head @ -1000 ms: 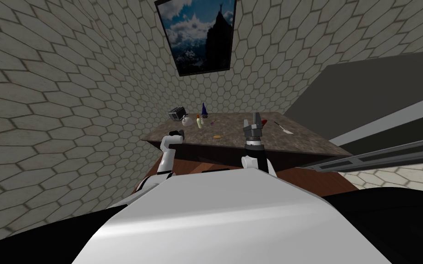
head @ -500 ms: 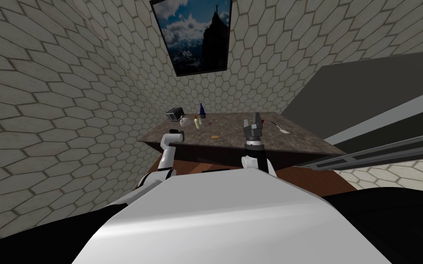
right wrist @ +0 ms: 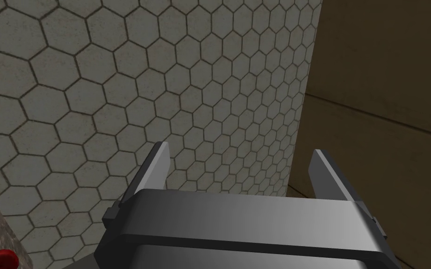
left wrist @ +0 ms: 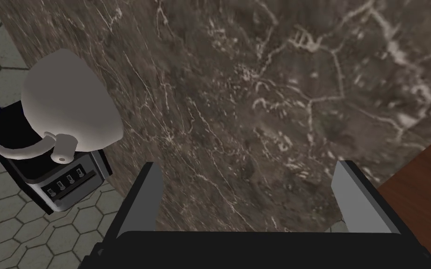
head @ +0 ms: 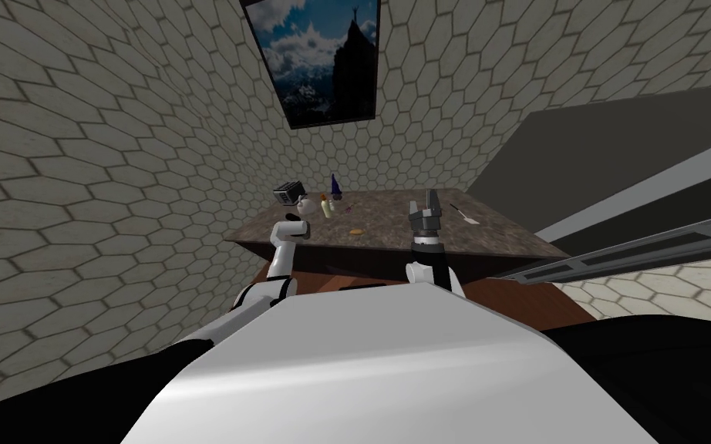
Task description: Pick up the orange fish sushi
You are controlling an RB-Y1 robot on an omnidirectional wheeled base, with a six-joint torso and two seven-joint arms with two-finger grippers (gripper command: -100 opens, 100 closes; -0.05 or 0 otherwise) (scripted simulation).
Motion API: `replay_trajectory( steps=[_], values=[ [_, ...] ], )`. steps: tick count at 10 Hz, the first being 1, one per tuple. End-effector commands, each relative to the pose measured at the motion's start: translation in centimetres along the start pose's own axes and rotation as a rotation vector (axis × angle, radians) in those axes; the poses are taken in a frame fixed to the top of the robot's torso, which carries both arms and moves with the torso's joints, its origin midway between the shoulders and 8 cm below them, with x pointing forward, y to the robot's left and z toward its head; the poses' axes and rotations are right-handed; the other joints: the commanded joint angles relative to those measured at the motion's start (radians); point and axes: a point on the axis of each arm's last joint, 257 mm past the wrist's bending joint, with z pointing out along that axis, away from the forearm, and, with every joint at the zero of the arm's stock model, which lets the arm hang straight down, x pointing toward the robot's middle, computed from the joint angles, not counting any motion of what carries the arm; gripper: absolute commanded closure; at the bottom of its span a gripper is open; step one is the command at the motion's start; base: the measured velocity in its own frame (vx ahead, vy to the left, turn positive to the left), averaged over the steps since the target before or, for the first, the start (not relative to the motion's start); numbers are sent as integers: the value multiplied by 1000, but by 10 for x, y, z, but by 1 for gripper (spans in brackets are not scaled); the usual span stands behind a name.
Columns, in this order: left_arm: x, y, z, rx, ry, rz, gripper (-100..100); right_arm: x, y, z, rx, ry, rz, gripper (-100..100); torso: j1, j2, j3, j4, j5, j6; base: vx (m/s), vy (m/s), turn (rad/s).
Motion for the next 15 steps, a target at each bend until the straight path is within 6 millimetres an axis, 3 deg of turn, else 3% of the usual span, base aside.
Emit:
replay_trajectory(
  steps=[1,15],
  values=[
    [1,9,1,-53,3,-2,-100,0,0,0,0,0,0,0,0,0,0,0,0,0,5,-72,-57],
    [22,67,-21,-487,105,-9,-100,0,0,0,0,0,0,0,-3,-1,0,0,-1,0,22,-105,-67]
  ],
)
